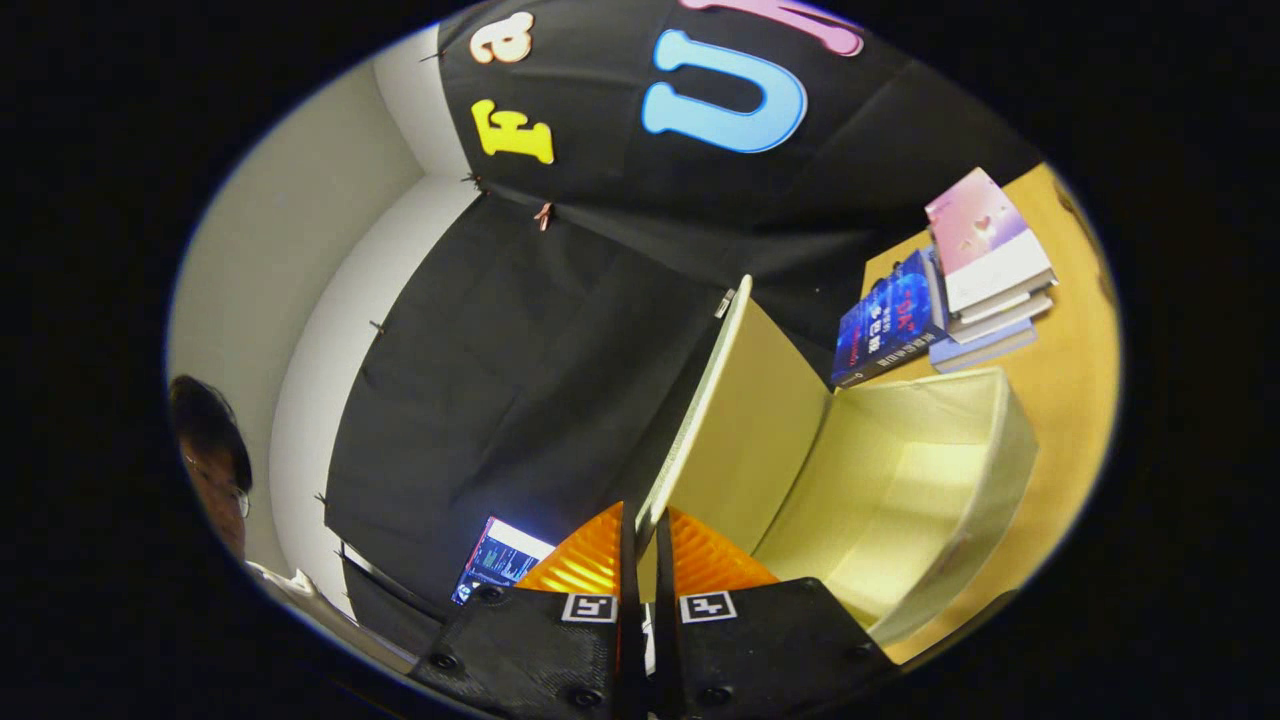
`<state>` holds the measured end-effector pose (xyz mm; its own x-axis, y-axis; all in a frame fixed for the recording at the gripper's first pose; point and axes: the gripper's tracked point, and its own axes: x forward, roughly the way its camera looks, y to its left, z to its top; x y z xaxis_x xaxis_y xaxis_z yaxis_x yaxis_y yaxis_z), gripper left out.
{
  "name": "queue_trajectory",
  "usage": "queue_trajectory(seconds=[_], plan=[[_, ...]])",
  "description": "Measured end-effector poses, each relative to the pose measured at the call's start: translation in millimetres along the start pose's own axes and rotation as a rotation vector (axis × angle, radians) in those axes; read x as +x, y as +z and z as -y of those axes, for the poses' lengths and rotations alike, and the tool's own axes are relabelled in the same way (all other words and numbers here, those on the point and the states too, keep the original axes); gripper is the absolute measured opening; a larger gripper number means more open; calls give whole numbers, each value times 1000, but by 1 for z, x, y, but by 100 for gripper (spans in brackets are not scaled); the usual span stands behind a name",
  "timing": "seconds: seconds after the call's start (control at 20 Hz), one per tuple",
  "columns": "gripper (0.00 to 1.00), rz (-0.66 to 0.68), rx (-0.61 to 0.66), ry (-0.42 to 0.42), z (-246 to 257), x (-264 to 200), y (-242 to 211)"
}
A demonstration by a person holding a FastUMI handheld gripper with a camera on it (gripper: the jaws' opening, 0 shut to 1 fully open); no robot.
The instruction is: Open the storage box then place both shoes into the box .Put the left shoe in first, then the right shoe, with the right side of both shoes facing outward in a uniform manner.
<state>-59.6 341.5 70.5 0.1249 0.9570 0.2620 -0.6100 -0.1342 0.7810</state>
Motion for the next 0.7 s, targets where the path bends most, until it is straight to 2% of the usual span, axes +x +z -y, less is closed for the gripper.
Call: queue_trajectory(seconds=[0.4,0.7], plan=[[8,-78,-56,10,-16,81,-24],[18,-122,-82,-7,-11,114,-36]])
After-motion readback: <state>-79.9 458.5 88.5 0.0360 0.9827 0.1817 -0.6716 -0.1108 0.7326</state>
